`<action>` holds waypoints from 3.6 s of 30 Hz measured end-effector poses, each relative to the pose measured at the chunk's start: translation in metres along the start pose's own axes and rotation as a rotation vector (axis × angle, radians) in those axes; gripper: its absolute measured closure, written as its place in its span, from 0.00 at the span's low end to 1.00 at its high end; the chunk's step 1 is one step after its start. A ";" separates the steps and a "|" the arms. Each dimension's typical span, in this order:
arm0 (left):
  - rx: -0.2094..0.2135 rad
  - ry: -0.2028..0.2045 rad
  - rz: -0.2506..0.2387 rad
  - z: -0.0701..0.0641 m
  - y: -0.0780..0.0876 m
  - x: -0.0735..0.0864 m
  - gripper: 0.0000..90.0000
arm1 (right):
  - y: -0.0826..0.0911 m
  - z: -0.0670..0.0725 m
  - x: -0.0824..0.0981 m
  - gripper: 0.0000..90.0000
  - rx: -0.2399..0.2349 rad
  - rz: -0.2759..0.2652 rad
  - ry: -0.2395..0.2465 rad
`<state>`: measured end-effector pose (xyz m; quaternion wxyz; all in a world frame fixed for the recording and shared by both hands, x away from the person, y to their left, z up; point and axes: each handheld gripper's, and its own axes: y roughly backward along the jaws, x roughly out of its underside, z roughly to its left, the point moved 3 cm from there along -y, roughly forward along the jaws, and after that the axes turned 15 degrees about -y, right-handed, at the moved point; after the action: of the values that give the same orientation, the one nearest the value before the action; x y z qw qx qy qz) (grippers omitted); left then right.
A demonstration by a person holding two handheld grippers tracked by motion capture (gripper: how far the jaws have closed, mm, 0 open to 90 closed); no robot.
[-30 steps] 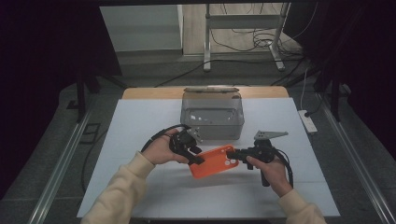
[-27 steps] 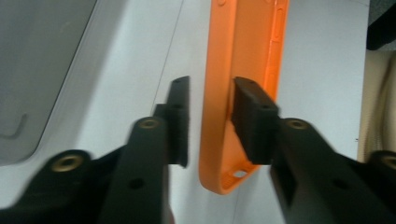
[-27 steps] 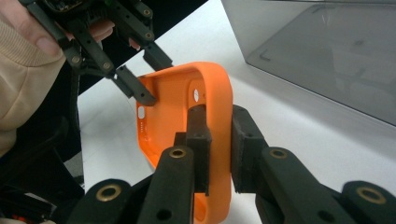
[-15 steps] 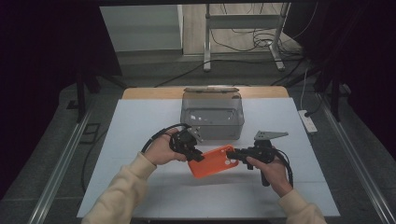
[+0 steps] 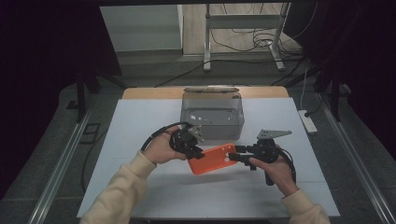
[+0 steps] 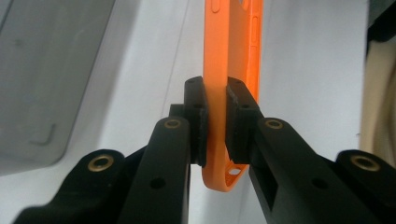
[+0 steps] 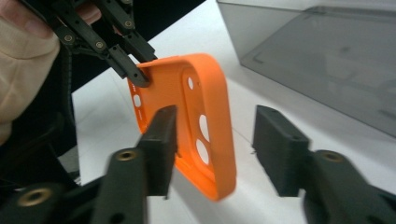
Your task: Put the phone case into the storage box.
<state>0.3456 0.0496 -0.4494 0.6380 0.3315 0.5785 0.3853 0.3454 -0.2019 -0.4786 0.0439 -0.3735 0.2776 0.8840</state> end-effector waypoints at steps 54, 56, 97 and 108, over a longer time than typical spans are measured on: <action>0.060 -0.192 0.130 -0.005 -0.026 -0.032 0.90 | -0.055 0.019 -0.053 0.55 -0.016 0.825 0.099; 0.059 -0.191 0.132 -0.005 -0.026 -0.033 0.89 | -0.057 0.019 -0.052 0.59 -0.012 0.841 0.102; -0.196 0.086 -0.097 0.003 0.008 0.001 0.33 | -0.051 0.016 -0.056 0.90 -0.003 0.799 0.084; -0.232 0.176 -0.133 -0.005 0.011 0.032 0.32 | -0.051 0.015 -0.055 0.90 0.004 0.770 0.082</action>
<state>0.3406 0.0826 -0.4553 0.6431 0.1816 0.6044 0.4337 0.3902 -0.1444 -0.4556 -0.3019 -0.2770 0.4006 0.8196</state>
